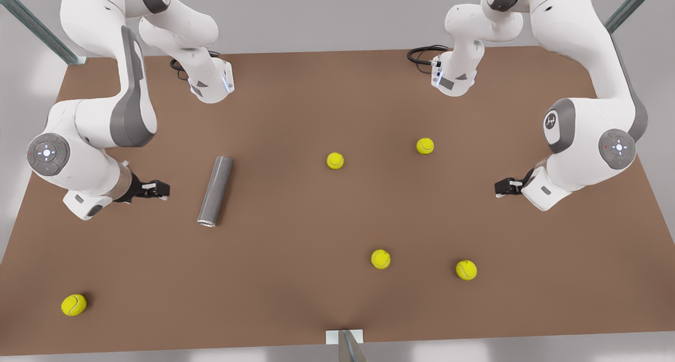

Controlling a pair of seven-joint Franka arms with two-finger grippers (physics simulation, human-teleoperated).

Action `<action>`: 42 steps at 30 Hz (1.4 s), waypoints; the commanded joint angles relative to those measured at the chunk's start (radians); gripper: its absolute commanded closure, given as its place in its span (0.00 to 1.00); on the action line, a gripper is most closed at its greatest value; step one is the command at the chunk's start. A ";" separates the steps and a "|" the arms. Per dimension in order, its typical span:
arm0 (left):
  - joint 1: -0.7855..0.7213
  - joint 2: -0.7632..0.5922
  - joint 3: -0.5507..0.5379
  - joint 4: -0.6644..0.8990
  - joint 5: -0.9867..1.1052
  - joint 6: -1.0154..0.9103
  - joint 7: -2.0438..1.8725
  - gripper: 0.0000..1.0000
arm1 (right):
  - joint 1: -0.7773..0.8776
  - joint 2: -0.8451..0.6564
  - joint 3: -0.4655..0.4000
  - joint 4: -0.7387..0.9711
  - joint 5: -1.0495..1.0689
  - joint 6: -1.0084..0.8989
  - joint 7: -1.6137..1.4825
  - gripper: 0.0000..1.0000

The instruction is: Put the tennis tube upright

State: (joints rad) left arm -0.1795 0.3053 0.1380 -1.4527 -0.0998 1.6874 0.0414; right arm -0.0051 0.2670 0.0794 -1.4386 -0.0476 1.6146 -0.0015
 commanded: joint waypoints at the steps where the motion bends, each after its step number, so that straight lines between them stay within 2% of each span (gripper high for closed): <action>1: -0.002 -0.002 0.000 0.000 -0.003 -0.002 0.000 0.00 | 0.002 0.000 0.002 0.000 0.000 0.001 0.000 0.00; 4: 0.003 -0.014 0.000 -0.011 -0.005 -0.021 0.000 0.00 | 0.004 0.003 0.005 -0.003 0.000 -0.002 0.000 0.00; 7: 0.009 -0.026 0.003 -0.011 0.000 -0.060 -0.017 0.00 | 0.016 0.084 0.008 -0.003 0.002 0.005 0.000 0.00; 10: 0.003 -0.028 0.005 -0.009 -0.001 -0.049 -0.029 0.00 | 0.013 0.142 0.008 -0.109 0.002 0.113 0.000 0.00; 13: 0.006 -0.029 0.005 -0.012 -0.001 -0.049 -0.037 0.00 | -0.003 0.247 0.007 -0.111 0.005 0.142 -0.041 0.00; 17: -0.005 -0.029 -0.003 -0.014 -0.001 -0.052 -0.081 0.00 | -0.018 0.245 0.008 -0.276 0.015 0.237 -0.035 0.00; 22: -0.003 -0.017 -0.003 -0.014 -0.001 -0.044 -0.080 0.00 | -0.013 0.175 0.005 -0.549 0.133 0.582 0.135 0.00; 27: -0.003 -0.020 -0.003 -0.015 0.000 -0.048 -0.080 0.00 | -0.013 0.170 0.003 -0.585 0.117 0.611 0.121 0.00; 33: -0.005 -0.023 -0.002 -0.023 0.003 -0.049 -0.081 0.00 | 0.047 0.018 0.002 -0.781 0.120 0.729 0.127 0.00; 42: -0.003 0.001 -0.003 -0.032 0.002 -0.025 -0.080 0.00 | 0.010 0.024 0.007 -0.896 0.132 0.896 0.138 0.00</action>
State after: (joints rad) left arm -0.1819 0.3069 0.1350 -1.4849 -0.0982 1.6620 -0.0383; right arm 0.0068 0.2915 0.0859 -2.3442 0.0874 2.5224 0.1374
